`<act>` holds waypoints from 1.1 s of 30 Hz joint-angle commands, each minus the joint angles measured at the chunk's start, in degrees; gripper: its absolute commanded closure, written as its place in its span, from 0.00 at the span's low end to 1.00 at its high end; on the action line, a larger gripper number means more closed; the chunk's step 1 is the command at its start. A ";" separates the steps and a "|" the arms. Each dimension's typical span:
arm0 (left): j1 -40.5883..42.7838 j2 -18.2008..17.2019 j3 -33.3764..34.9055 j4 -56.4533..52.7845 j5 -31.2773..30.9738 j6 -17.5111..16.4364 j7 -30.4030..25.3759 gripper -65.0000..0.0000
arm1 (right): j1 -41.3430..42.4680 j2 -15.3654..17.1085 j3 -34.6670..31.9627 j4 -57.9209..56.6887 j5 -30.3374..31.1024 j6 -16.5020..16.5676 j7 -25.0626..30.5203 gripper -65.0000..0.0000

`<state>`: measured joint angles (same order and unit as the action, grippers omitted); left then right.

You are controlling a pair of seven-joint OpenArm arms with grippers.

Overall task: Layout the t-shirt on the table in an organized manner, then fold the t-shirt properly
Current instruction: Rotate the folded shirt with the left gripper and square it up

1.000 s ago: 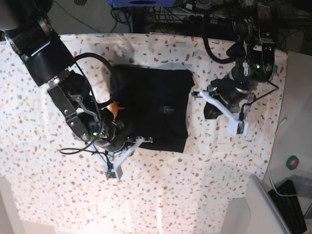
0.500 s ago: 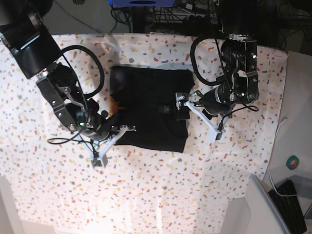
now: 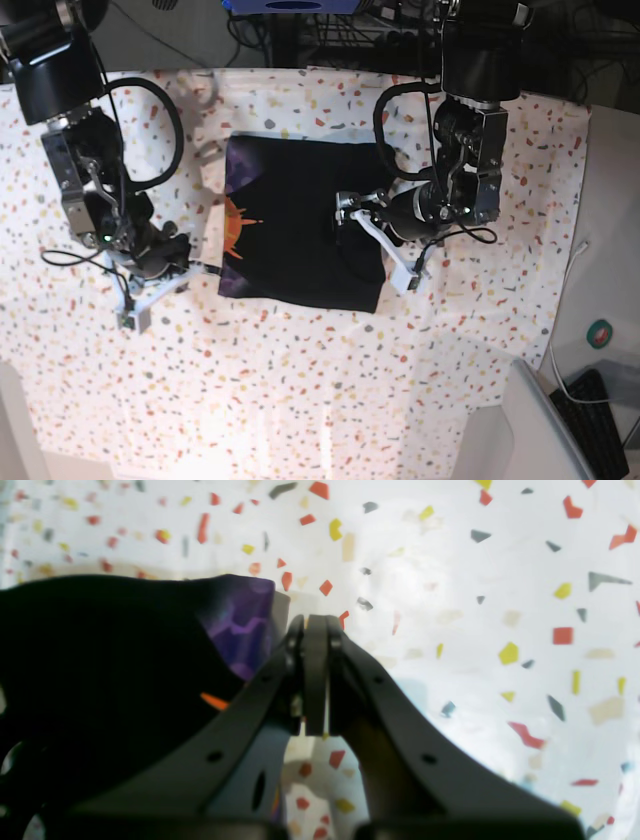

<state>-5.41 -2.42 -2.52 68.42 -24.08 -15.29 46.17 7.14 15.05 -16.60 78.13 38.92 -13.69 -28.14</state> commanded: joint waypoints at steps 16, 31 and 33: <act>-14.41 -10.73 29.56 -3.50 0.21 -0.14 1.78 1.00 | -15.88 3.37 29.57 11.15 -0.19 0.11 1.20 1.00; -38.77 -14.33 80.46 -3.24 0.21 -0.23 -13.78 1.00 | -21.07 3.37 33.79 10.71 -0.28 4.33 1.20 1.00; -40.08 -14.16 83.36 -3.24 0.21 -0.23 -16.50 1.00 | -21.25 3.37 33.79 10.62 -0.28 4.33 1.20 1.00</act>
<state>-43.66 -16.56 81.45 64.64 -23.99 -15.88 30.20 -14.83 17.45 16.78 87.99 38.54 -9.80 -28.18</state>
